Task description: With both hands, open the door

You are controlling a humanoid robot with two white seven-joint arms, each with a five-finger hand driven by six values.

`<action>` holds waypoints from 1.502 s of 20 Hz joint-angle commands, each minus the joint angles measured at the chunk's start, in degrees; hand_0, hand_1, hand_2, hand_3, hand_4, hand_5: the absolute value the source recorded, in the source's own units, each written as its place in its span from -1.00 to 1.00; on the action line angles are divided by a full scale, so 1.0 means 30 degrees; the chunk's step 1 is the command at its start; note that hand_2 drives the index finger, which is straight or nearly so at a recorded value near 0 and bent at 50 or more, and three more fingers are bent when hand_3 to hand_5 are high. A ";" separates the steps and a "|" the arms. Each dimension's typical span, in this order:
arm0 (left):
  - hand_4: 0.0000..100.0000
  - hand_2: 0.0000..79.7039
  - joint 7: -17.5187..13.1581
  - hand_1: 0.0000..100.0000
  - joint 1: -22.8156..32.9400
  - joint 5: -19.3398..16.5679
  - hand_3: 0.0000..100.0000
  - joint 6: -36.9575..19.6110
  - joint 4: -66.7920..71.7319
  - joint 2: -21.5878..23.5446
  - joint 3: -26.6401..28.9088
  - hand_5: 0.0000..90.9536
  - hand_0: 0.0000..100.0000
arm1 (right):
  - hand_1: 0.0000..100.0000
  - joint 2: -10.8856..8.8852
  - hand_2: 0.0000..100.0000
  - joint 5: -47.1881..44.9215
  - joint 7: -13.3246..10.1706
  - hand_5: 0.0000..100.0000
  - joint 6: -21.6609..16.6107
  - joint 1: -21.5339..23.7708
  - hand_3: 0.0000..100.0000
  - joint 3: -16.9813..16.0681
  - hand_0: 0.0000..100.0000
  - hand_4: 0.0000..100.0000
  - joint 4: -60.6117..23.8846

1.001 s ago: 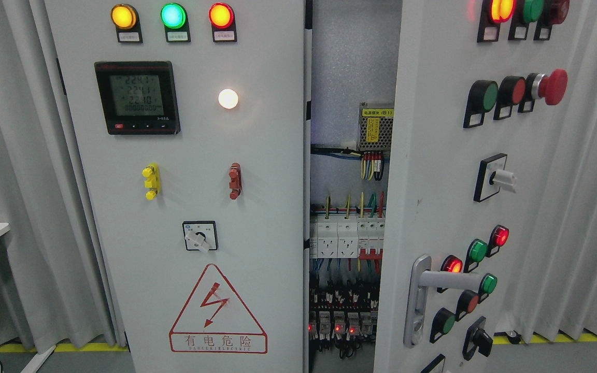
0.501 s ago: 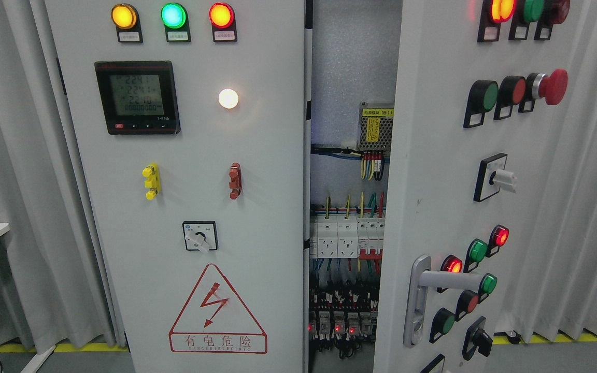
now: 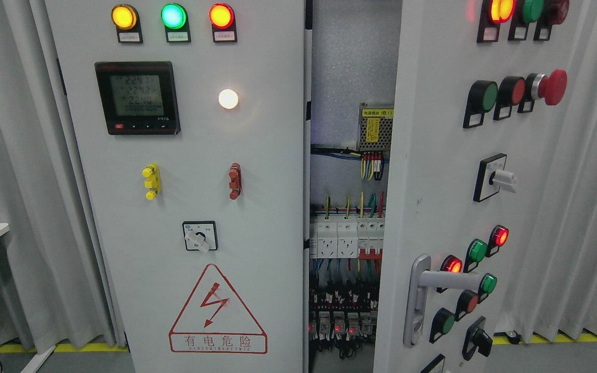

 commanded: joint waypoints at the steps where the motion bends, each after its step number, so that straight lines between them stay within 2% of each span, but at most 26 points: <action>1: -0.93 -0.93 -0.2616 -1.00 0.2528 -0.0055 -0.94 0.0172 -1.5099 0.3224 -0.0700 -1.00 -0.42 | -1.00 -0.0030 -1.00 -0.0410 0.0005 -1.00 -0.0004 0.0174 -1.00 0.0000 -0.56 -1.00 0.0000; 4: -0.93 -0.93 -0.2678 -1.00 0.2853 0.0032 -0.94 0.0201 -1.7506 0.3840 -0.0759 -1.00 -0.42 | -1.00 -0.0030 -1.00 -0.0410 0.0005 -1.00 -0.0004 0.0174 -1.00 0.0000 -0.56 -1.00 0.0000; 7: -0.93 -0.93 -0.2678 -1.00 0.2707 0.0907 -0.94 0.0259 -1.9381 0.5246 -0.0818 -1.00 -0.42 | -1.00 -0.0030 -1.00 -0.0410 0.0005 -1.00 -0.0004 0.0174 -1.00 0.0000 -0.56 -1.00 0.0000; 9: -0.93 -0.93 -0.2678 -1.00 0.2503 0.2310 -0.94 0.1277 -2.0816 0.5453 -0.0789 -1.00 -0.42 | -1.00 -0.0030 -1.00 -0.0410 0.0005 -1.00 -0.0033 0.0174 -1.00 0.0000 -0.56 -1.00 0.0000; 10: -0.93 -0.93 -0.2707 -1.00 0.2270 0.3072 -0.94 0.2329 -2.1403 0.5570 -0.0759 -1.00 -0.42 | -1.00 -0.0030 -1.00 -0.0410 0.0005 -1.00 -0.0004 0.0174 -1.00 0.0000 -0.56 -1.00 0.0000; 12: -0.93 -0.93 -0.2678 -1.00 0.1219 0.5383 -0.94 0.4905 -2.2459 0.5921 -0.0555 -1.00 -0.42 | -1.00 -0.0030 -1.00 -0.0410 0.0005 -1.00 -0.0004 0.0174 -1.00 0.0000 -0.56 -1.00 0.0000; 16: -0.93 -0.93 -0.2678 -1.00 -0.2206 0.7498 -0.94 0.7111 -2.3077 0.6682 -0.0232 -1.00 -0.42 | -1.00 -0.0030 -1.00 -0.0410 0.0005 -1.00 -0.0004 0.0174 -1.00 0.0000 -0.56 -1.00 0.0000; 21: -0.93 -0.93 -0.2619 -1.00 -0.7799 1.1803 -0.94 1.2962 -2.3108 0.6627 0.0499 -1.00 -0.42 | -1.00 -0.0030 -1.00 -0.0410 0.0005 -1.00 -0.0004 0.0174 -1.00 0.0000 -0.56 -1.00 0.0000; 25: -0.93 -0.93 -0.2619 -1.00 -1.1435 1.2277 -0.94 1.4993 -2.2874 0.6450 0.0706 -1.00 -0.42 | -1.00 -0.0030 -1.00 -0.0410 0.0005 -1.00 -0.0004 0.0174 -1.00 0.0000 -0.56 -1.00 0.0000; 28: -0.93 -0.93 -0.2590 -1.00 -1.4072 1.3857 -0.94 1.6691 -2.1706 0.6450 0.0735 -1.00 -0.42 | -1.00 -0.0030 -1.00 -0.0410 0.0005 -1.00 -0.0004 0.0174 -1.00 0.0000 -0.56 -1.00 0.0000; 30: -0.93 -0.93 -0.2590 -1.00 -1.5859 1.4124 -0.94 1.7133 -2.0856 0.6421 0.0677 -1.00 -0.42 | -1.00 -0.0030 -1.00 -0.0410 0.0005 -1.00 -0.0004 0.0174 -1.00 0.0000 -0.56 -1.00 0.0000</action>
